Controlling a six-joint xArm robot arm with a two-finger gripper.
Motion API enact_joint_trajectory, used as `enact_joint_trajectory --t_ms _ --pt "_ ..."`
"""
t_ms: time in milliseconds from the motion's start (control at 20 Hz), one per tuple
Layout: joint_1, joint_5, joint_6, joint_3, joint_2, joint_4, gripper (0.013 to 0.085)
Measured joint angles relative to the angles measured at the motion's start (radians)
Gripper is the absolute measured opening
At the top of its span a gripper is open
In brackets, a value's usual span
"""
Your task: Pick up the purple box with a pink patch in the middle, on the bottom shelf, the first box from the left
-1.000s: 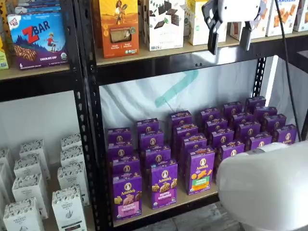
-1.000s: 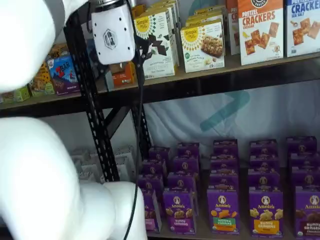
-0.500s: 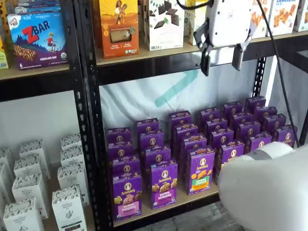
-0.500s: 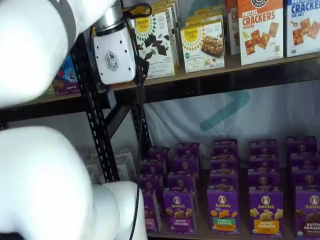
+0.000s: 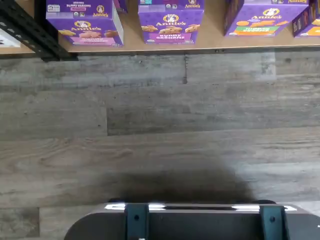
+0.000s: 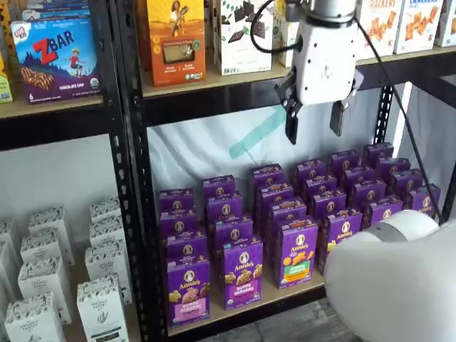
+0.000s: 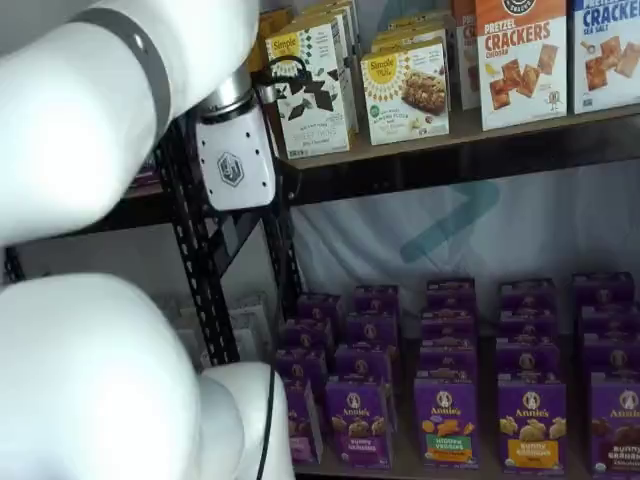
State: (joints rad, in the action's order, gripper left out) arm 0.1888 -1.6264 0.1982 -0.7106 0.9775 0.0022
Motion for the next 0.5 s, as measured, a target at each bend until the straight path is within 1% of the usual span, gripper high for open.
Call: enact_joint_trajectory --t_ms 50,150,200,500 --pt "0.004 0.016 0.004 0.015 0.001 0.001 0.0850" --pt "0.025 0.054 0.025 0.046 0.003 -0.017 0.0850" --pt "0.030 0.077 0.031 0.063 0.006 -0.018 0.0850" --pt "0.045 0.200 0.048 0.151 -0.001 -0.015 0.0850"
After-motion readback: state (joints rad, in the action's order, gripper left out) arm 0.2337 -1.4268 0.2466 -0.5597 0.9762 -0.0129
